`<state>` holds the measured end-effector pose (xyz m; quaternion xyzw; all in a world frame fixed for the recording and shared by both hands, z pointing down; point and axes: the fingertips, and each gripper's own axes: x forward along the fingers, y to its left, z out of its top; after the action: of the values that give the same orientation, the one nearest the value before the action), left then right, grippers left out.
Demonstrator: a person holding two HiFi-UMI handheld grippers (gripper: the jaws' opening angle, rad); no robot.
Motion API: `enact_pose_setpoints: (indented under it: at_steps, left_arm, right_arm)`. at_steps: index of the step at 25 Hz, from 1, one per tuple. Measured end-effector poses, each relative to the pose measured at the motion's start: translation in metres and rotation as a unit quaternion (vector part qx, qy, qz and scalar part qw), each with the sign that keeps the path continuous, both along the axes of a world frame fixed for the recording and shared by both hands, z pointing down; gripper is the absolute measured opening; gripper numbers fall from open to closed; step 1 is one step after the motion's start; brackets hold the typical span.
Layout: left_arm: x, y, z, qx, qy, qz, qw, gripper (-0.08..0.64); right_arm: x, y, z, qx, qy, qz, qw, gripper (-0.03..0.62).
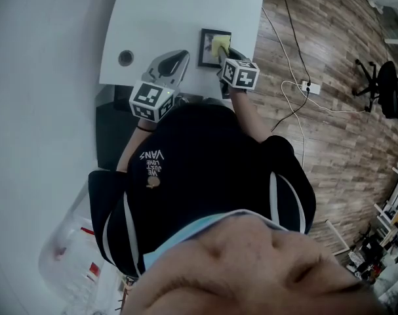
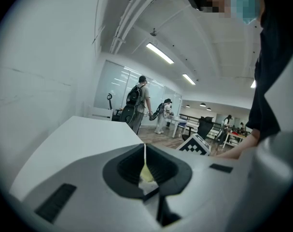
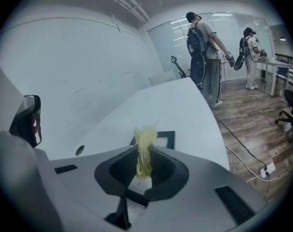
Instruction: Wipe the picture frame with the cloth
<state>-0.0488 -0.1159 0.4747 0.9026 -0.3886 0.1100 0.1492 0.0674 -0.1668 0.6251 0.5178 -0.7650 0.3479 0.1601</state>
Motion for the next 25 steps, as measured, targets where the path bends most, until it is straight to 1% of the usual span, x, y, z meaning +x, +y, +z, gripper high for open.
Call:
enact_pose_setpoints:
  at_steps: [7,12,18,25]
  left_arm:
    - [-0.026,0.006,0.000,-0.001,-0.004,-0.032,0.9995,0.018]
    - [-0.037,0.011,0.000,-0.003,-0.007,-0.040,0.9992,0.018]
    - [-0.042,0.015,0.000,-0.002,-0.009,-0.039,0.9992,0.018]
    - [-0.035,0.011,0.001,-0.002,-0.009,-0.027,0.9996,0.018]
  right_arm:
    - [-0.036,0.000,-0.002,0.001,-0.013,-0.032,0.999,0.046]
    - [-0.054,0.004,0.003,-0.006,-0.015,-0.045,0.999,0.046]
    - [-0.054,0.008,0.015,-0.015,0.000,-0.043,0.999,0.046]
    - [-0.042,0.008,0.022,-0.021,0.014,-0.035,0.999,0.046]
